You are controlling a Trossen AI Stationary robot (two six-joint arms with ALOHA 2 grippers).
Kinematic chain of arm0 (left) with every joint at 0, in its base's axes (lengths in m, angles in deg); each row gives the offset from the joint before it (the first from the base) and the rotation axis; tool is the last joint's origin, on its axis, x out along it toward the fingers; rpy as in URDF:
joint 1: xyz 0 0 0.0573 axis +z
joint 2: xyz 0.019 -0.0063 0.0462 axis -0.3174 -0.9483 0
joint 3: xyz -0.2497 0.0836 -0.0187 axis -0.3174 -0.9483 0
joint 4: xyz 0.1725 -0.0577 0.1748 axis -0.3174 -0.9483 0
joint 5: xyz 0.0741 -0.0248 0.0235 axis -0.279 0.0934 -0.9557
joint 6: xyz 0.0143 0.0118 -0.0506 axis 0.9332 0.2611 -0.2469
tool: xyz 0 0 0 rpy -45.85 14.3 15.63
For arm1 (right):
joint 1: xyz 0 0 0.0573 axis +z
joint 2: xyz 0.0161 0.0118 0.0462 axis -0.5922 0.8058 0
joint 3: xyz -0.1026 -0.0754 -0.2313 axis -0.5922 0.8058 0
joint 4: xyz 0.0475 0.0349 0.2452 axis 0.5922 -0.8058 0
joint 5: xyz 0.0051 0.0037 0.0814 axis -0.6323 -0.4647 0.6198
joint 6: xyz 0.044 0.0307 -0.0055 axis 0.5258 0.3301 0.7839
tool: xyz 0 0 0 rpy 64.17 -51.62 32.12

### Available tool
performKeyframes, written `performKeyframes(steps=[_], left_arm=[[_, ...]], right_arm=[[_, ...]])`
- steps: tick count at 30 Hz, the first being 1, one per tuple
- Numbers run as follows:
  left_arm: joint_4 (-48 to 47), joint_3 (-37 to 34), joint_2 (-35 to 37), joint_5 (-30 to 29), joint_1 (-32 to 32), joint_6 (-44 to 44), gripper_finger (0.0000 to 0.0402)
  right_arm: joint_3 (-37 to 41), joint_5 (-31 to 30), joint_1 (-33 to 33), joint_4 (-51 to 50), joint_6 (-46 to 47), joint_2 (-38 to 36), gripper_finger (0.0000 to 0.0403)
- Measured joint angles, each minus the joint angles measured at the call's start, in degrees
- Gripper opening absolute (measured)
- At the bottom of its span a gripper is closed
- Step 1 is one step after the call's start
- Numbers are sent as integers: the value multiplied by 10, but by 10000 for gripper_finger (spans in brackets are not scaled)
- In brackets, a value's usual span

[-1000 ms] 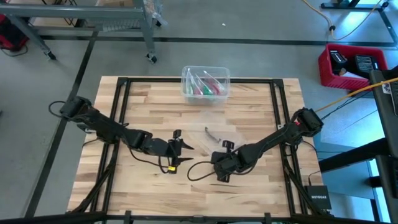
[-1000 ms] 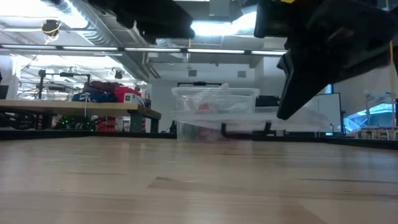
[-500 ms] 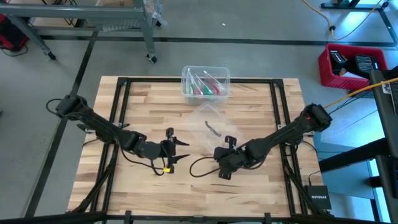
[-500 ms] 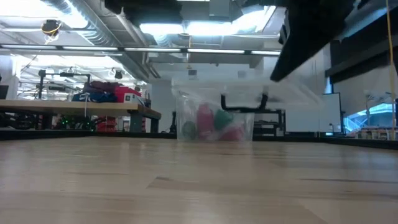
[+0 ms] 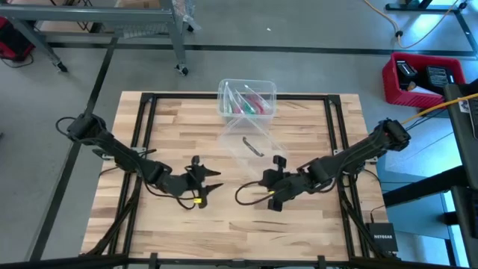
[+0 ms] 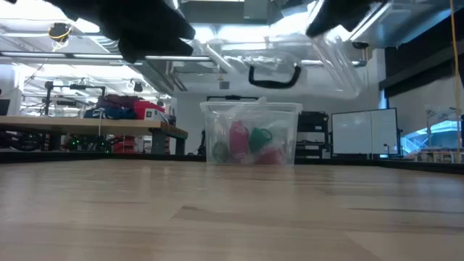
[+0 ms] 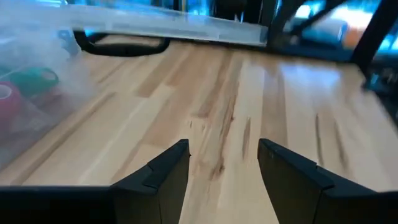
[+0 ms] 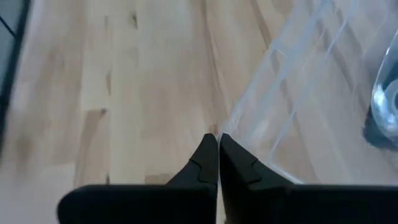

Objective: Roll bandage
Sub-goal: Close the transparent container

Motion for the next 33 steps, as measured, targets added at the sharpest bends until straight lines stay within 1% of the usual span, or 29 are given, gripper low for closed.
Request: performKeyframes(steps=[5, 8, 13, 16, 21, 24, 26, 28, 30, 33], left_arm=[[166, -55, -7, -9, 10, 8, 182], [236, -65, -28, -9, 24, 35, 182], [305, -66, -56, 0, 49, 56, 182], [345, -66, -63, 28, 63, 73, 182], [374, -66, -66, 71, 83, 83, 182], [383, -67, -66, 73, 95, 84, 182], [426, -80, -66, 74, 104, 86, 182], [496, -99, -66, 94, 116, 95, 182], [560, -116, -66, 133, 130, 96, 182], [601, -119, -68, 199, 153, 80, 182]], right_arm=[[0, 5, 1, 51, -40, -14, 1], [0, 11, 0, 88, -68, -15, 1], [0, 31, 0, 140, -111, -15, 1], [0, 37, 1, 154, -124, -17, 1], [0, 46, 2, 168, -137, -33, 1], [0, 45, 8, 170, -151, -44, 1], [0, 45, 13, 179, -161, -50, 1], [0, 49, 16, 186, -167, -55, 1], [0, 50, 19, 189, -176, -57, 1], [0, 51, 19, 196, -187, -57, 1]])
